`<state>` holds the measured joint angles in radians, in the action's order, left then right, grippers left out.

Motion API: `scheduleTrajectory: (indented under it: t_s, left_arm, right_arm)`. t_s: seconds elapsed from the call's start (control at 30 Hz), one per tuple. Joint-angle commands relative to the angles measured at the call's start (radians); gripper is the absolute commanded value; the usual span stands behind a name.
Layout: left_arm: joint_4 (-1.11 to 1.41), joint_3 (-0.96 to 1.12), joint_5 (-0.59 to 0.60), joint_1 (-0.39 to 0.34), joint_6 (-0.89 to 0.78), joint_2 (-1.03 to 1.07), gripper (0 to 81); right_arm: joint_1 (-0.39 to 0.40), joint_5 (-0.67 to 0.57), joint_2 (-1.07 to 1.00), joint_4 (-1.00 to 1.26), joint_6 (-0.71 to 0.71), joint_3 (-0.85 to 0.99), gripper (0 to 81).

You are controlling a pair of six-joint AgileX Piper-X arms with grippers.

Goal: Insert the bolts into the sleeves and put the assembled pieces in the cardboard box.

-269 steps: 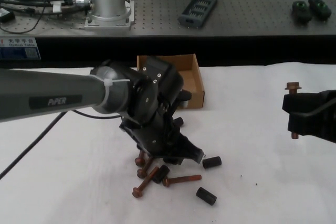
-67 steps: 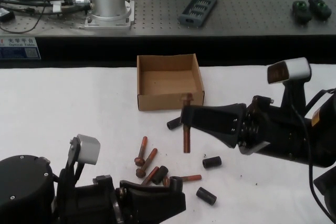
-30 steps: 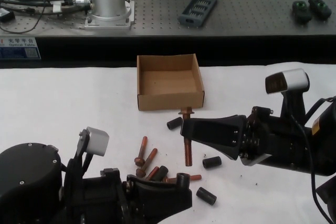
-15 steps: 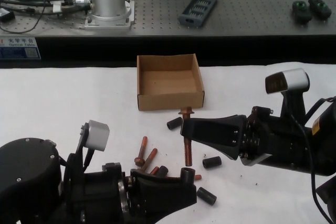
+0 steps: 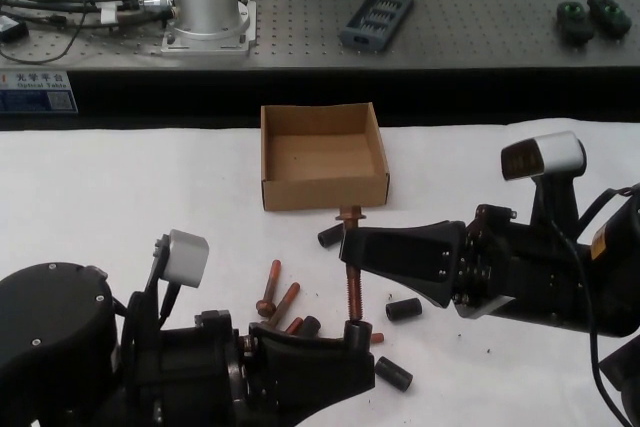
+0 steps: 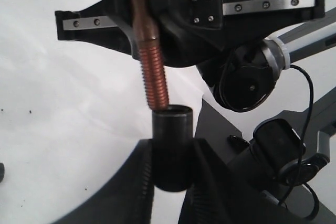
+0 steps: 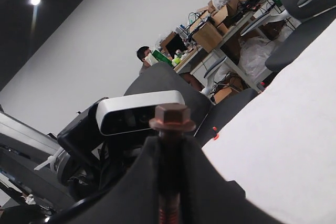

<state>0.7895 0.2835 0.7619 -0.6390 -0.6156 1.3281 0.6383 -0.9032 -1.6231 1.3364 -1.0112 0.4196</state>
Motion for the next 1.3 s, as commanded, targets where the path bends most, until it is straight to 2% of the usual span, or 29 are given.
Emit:
scheduleTrajectory:
  t_s: [0.0, 0.23, 0.73, 0.87, 1.1, 1.27]
  left_arm:
    - [0.021, 0.011, 0.002, -0.004, -0.021, -0.002, 0.6]
    - [0.021, 0.011, -0.063, -0.004, -0.038, -0.002, 0.6]
    - [0.081, 0.017, -0.069, -0.003, -0.108, -0.002, 0.6]
    - [0.081, 0.017, -0.106, -0.003, -0.111, -0.002, 0.6]
    - [0.081, 0.017, -0.106, -0.003, -0.172, -0.002, 0.6]
    - [0.081, 0.017, -0.123, -0.001, -0.200, -0.002, 0.6]
  right_arm:
    - [0.005, -0.004, -0.004, 0.017, 0.001, 0.001, 2.1]
    - [0.005, -0.004, -0.004, 0.017, 0.001, 0.001, 2.1]
    - [-0.002, 0.029, -0.004, 0.017, -0.087, 0.001, 2.1]
    - [-0.010, 0.029, -0.004, 0.032, -0.089, 0.001, 2.1]
    - [-0.010, 0.008, -0.004, 0.039, -0.089, 0.001, 2.1]
    - [-0.010, -0.073, -0.004, 0.020, -0.089, 0.001, 2.1]
